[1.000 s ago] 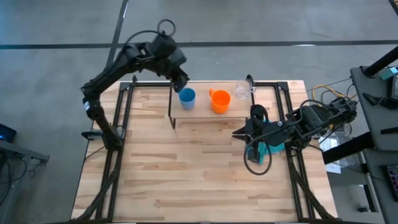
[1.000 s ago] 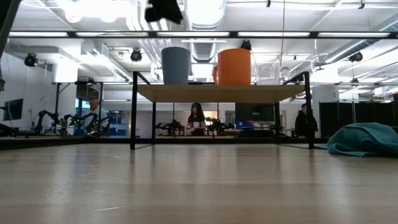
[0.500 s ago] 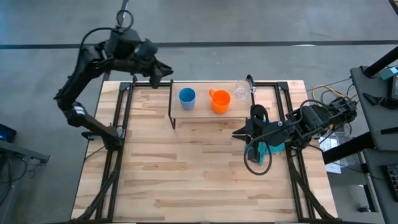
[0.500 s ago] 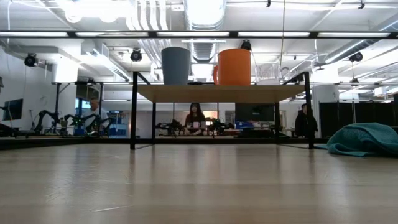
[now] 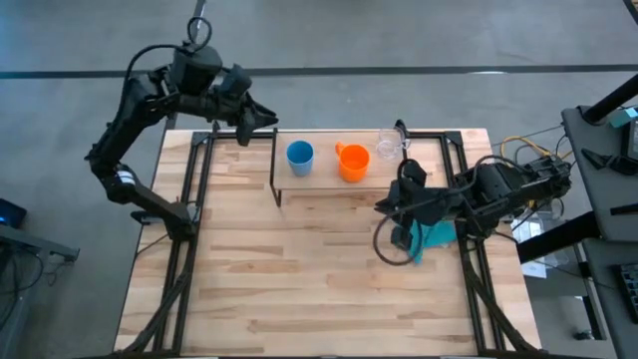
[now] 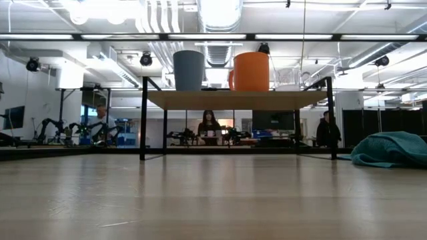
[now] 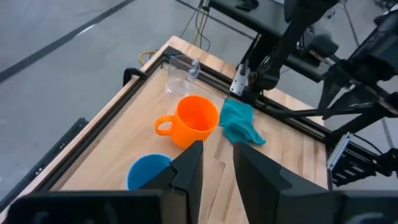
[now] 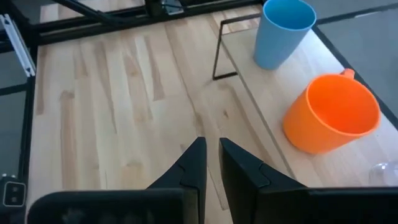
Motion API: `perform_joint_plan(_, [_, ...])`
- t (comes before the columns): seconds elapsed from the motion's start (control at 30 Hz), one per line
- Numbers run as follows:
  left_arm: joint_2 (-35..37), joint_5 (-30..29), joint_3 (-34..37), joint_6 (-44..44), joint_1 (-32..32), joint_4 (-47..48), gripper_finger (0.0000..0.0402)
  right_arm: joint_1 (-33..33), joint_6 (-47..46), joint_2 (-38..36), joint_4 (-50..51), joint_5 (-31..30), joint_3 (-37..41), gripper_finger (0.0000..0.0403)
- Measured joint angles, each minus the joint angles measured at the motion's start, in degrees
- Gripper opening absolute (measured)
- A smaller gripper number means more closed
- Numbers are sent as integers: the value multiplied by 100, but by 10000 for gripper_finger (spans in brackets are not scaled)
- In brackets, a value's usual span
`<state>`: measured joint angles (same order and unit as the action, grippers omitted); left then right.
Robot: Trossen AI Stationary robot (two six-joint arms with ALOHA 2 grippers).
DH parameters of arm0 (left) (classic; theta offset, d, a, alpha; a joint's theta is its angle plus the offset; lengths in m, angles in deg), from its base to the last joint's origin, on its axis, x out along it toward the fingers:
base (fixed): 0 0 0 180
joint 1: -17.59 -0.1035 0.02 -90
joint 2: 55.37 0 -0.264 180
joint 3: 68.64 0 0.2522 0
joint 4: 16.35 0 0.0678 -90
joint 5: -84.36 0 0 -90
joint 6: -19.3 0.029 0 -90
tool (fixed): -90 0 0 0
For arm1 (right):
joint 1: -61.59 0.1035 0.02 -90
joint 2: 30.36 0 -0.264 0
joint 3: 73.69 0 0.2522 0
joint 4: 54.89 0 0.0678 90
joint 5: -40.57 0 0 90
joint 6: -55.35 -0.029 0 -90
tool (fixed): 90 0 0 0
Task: Stack small to large cups/mugs on shelf
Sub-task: Return to Home Position
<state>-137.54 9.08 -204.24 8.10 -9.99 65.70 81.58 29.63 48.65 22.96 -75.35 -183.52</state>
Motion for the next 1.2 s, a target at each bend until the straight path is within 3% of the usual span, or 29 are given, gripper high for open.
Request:
perform_joint_plan(0.3, [-278, 46, 0, 88, -2, -7, 76, -567, 18, -2, 272, 409, 62, 38])
perform_joint_plan(0.57, [-328, 933, 0, 140, -4, -246, 76, -1372, 98, -70, 473, 397, 118, 38])
perform_joint_plan(0.9, [-313, 968, 0, 139, -4, -232, 76, -2459, 665, -127, 467, 383, 107, 38])
perform_joint_plan(1.2, [-287, 966, -2, 136, -4, -228, 76, -2641, 623, -103, -39, 387, 107, 38])
